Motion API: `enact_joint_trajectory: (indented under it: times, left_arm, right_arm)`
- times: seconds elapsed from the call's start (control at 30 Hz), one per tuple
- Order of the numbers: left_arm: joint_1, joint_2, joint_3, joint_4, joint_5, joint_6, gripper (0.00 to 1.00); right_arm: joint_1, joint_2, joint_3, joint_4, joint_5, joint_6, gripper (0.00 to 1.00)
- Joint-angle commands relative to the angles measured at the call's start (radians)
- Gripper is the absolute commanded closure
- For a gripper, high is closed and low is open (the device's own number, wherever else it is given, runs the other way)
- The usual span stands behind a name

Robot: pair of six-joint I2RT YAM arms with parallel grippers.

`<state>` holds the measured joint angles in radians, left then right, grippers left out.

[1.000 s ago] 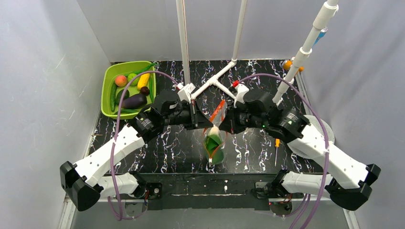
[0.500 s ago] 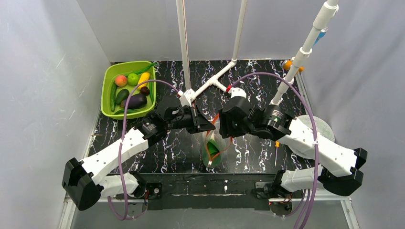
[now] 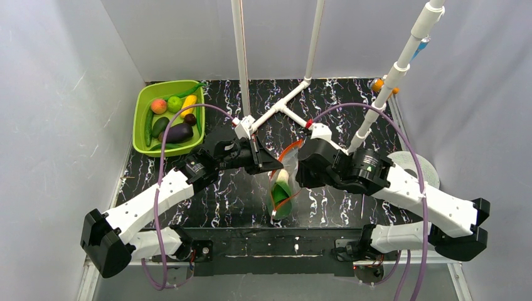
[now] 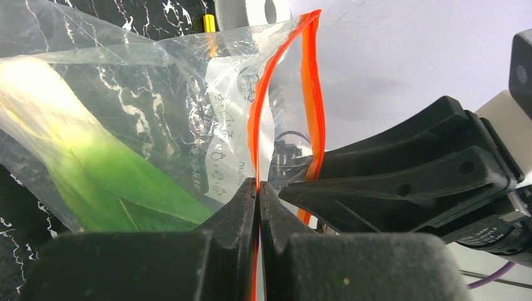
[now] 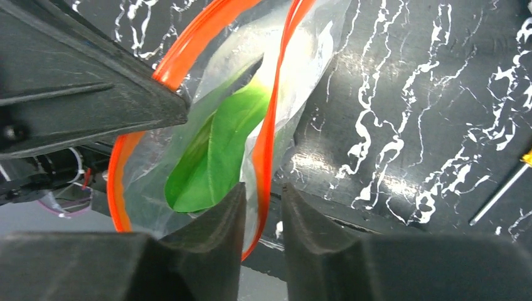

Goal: Place the food in the zip-top bag and seal the zipper
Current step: Adjust the zipper food storage bag at the center of the board.

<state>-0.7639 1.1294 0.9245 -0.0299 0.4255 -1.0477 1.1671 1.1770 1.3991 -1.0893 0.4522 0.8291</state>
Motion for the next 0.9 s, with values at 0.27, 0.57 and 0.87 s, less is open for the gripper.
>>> enact_joint_trajectory:
  times: [0.27, 0.57, 0.87]
  left_arm:
    - [-0.003, -0.027, 0.064, -0.074, -0.016, 0.071, 1.00]
    - [-0.003, -0.055, 0.250, -0.467, -0.178, 0.377, 0.58]
    - [-0.004, -0.028, 0.395, -0.678, -0.366, 0.687, 0.28]
  right_arm:
    - [0.004, 0.031, 0.060, 0.048, 0.076, -0.030, 0.99]
    - [0.003, 0.092, 0.213, 0.027, 0.177, -0.135, 0.99]
    - [-0.022, 0.179, 0.310, -0.040, 0.233, -0.128, 0.99]
